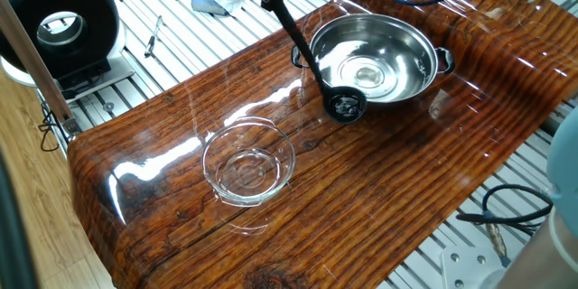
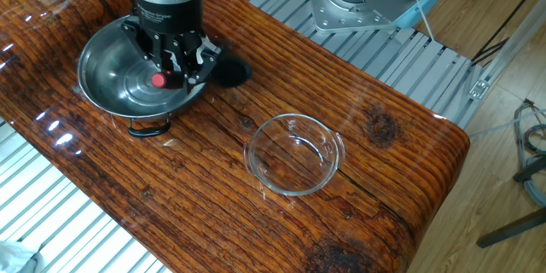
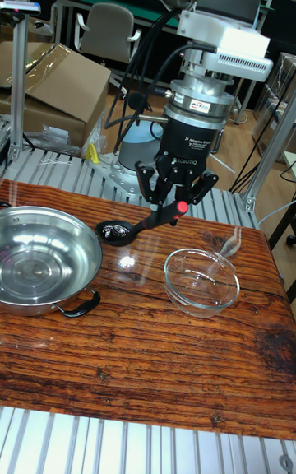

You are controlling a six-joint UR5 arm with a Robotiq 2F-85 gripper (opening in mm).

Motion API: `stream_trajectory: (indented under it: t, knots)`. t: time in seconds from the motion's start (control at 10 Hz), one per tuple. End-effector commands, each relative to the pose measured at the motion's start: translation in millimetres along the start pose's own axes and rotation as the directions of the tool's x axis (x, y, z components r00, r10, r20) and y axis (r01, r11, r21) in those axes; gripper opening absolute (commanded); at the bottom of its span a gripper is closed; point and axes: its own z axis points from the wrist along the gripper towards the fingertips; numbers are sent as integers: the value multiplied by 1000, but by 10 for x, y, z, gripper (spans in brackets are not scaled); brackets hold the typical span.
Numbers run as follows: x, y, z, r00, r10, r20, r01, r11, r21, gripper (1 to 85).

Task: Scoop water with a large spoon from one bowl to another

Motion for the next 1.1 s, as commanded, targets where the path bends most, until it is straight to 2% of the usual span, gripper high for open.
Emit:
stream_trajectory:
  t: [0.0,0.5,0.8,1.0]
  knots:
    - [21,-18,-12,999,-40,-7,40,999,5,10]
    - [-40,4,-12,999,-48,17,48,999,-2,10]
    - [-2,25,-12,1000,-2,2,2,1000,-11,10]
    - [-59,202,-50,1000,29,-4,-29,999,-24,10]
